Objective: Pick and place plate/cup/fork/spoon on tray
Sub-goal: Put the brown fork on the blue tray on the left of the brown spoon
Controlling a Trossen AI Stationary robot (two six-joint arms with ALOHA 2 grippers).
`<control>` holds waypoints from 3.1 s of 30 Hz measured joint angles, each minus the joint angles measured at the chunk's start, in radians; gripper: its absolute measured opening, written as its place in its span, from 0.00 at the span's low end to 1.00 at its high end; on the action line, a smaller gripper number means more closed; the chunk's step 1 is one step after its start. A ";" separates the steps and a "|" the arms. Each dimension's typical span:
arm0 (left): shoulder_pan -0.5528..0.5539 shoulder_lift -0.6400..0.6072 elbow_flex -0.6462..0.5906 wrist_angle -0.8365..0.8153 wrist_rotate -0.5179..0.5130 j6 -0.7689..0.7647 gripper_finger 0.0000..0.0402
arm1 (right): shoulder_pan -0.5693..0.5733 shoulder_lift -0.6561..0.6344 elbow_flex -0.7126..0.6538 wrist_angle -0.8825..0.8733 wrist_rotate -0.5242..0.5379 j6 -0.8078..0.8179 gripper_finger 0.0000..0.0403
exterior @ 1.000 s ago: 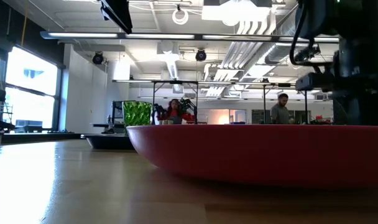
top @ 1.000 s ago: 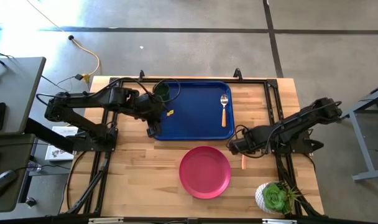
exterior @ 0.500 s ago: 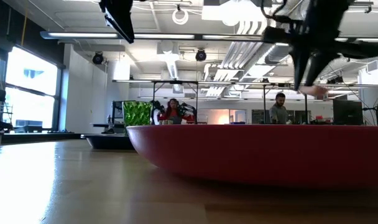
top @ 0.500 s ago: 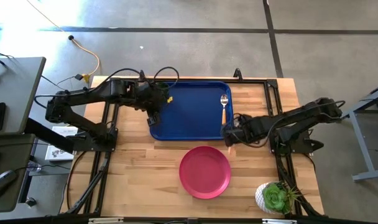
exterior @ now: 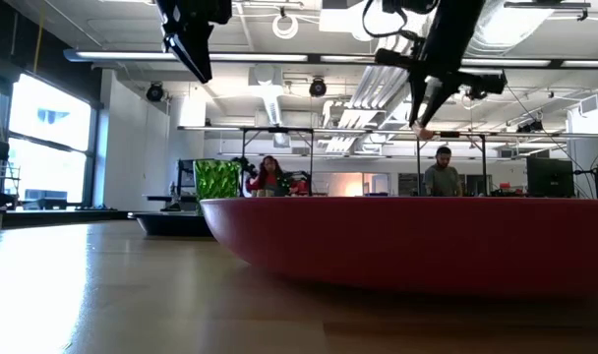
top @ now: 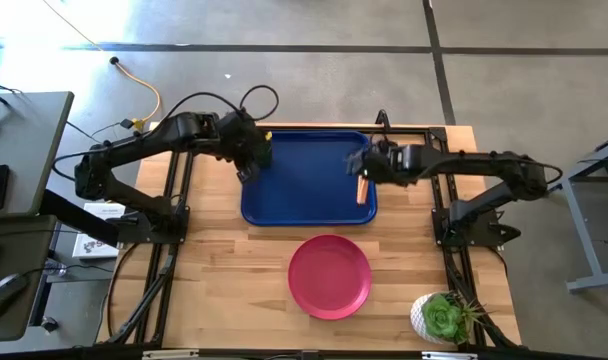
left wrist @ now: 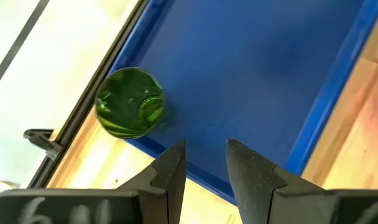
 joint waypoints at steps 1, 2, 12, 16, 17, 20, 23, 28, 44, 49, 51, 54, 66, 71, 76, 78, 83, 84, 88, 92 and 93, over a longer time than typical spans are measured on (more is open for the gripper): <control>0.011 0.000 0.000 0.001 0.000 0.000 0.26 | -0.030 0.000 0.000 0.016 -0.007 -0.032 0.04; 0.020 0.000 0.000 0.002 0.000 0.000 0.26 | -0.059 0.004 0.000 0.034 -0.017 -0.064 0.04; 0.091 0.000 0.000 0.004 0.000 0.000 0.26 | -0.269 0.138 0.000 0.238 -0.189 -0.321 0.04; 0.109 0.000 0.000 0.004 0.000 -0.001 0.26 | -0.296 0.202 0.000 0.250 -0.247 -0.342 0.04; 0.112 0.000 0.000 0.004 0.000 -0.001 0.26 | -0.299 0.217 0.000 0.251 -0.258 -0.343 0.04; 0.121 0.000 0.000 0.004 0.000 0.000 0.26 | -0.300 0.272 0.000 0.257 -0.293 -0.359 0.04; 0.126 0.000 0.000 0.004 0.000 0.000 0.26 | -0.300 0.330 0.000 0.279 -0.345 -0.369 0.04; 0.128 0.000 0.000 0.004 0.000 0.000 0.26 | -0.300 0.402 0.000 0.319 -0.397 -0.381 0.04; 0.128 -0.001 0.000 0.004 0.000 -0.001 0.26 | -0.299 0.420 0.000 0.279 -0.365 -0.338 0.04; 0.128 -0.001 0.000 0.004 0.000 -0.001 0.26 | -0.299 0.420 0.000 0.282 -0.358 -0.317 0.04; 0.128 -0.001 0.000 0.004 0.000 0.000 0.26 | -0.299 0.421 0.000 0.289 -0.361 -0.324 0.04; 0.128 -0.001 0.000 0.004 0.000 0.000 0.26 | -0.299 0.437 0.000 0.288 -0.363 -0.325 0.04; 0.128 -0.001 0.000 0.004 0.000 0.000 0.26 | -0.300 0.464 0.000 0.291 -0.362 -0.361 0.04; 0.128 -0.001 0.000 0.004 0.001 0.000 0.26 | -0.300 0.464 0.000 0.288 -0.361 -0.369 0.09; 0.128 -0.001 0.000 0.004 0.000 0.001 0.26 | -0.300 0.464 0.000 0.288 -0.361 -0.369 0.13; 0.128 -0.001 0.000 0.003 0.000 0.009 0.26 | -0.300 0.464 0.000 0.288 -0.361 -0.369 0.13; 0.128 -0.001 0.000 0.004 0.001 0.015 0.26 | -0.300 0.464 0.000 0.289 -0.356 -0.369 0.14; 0.128 -0.001 0.000 0.004 0.001 0.015 0.26 | -0.300 0.464 0.000 0.289 -0.355 -0.369 0.14; 0.128 -0.001 0.000 0.004 0.000 0.015 0.26 | -0.300 0.464 0.000 0.290 -0.357 -0.388 0.14; 0.128 -0.001 0.000 0.004 0.000 0.015 0.26 | -0.300 0.464 0.000 0.290 -0.358 -0.388 0.14; 0.128 -0.001 0.000 0.004 0.000 0.016 0.26 | -0.300 0.464 0.000 0.290 -0.358 -0.388 0.14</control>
